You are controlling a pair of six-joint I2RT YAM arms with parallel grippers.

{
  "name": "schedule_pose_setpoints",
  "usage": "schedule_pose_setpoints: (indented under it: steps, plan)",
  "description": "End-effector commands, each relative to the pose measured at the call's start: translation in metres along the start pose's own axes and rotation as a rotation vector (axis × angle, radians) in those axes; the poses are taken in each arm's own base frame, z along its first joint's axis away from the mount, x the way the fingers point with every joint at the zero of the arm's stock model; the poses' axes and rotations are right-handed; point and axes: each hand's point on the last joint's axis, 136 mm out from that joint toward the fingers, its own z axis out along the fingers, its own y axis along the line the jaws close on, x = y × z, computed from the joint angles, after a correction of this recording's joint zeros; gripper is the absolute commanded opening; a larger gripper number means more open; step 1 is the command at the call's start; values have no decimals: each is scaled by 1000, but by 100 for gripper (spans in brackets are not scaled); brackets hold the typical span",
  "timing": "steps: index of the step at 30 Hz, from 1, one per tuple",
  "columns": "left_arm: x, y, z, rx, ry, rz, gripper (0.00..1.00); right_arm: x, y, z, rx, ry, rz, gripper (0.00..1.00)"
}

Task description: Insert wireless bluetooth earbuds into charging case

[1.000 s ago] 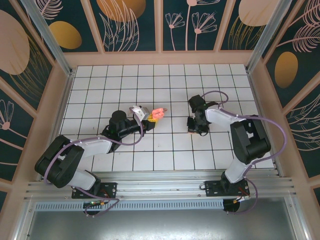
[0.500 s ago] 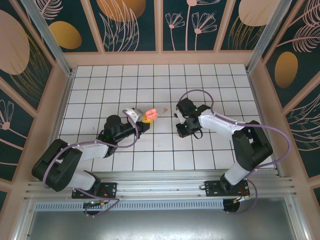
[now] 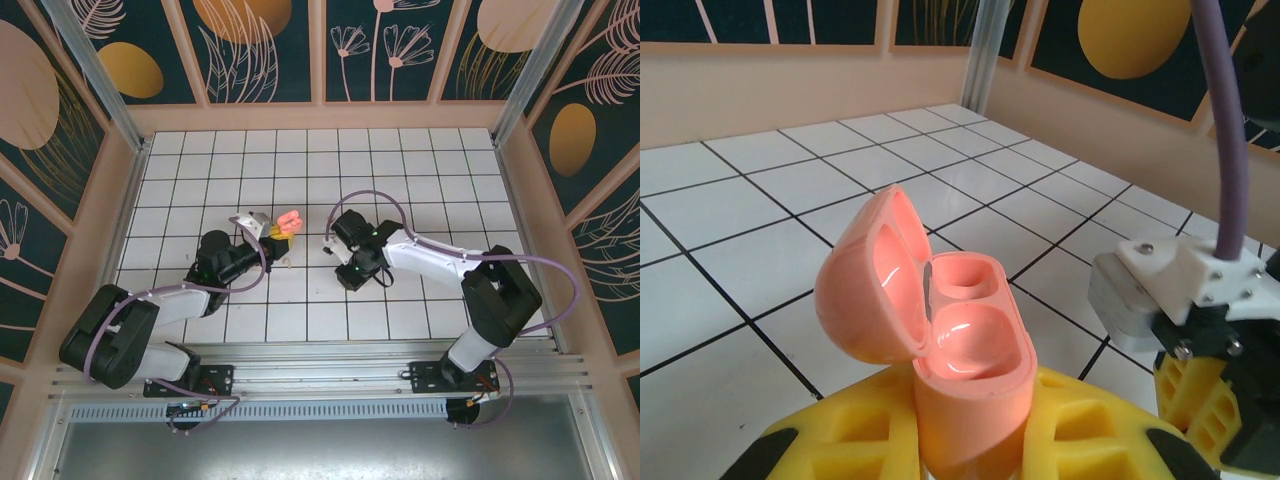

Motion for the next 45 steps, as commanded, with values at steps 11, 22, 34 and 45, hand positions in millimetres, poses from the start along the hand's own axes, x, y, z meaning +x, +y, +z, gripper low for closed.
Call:
schedule_pose_setpoints:
  steps: [11, 22, 34, 45]
  plan:
    - [-18, -1, -1, 14, -52, -6, 12, 12, 1, 15, 29, 86, -115, 18]
    - [-18, 0, 5, 20, -34, -6, 12, 13, -3, 26, 44, 114, -114, 24]
    - [-19, 6, 7, -14, -4, 23, 13, -18, -8, -9, 87, -29, 34, 42]
    - [-18, 7, 3, -31, 11, 51, 13, -25, -16, -27, 30, -19, 668, 43]
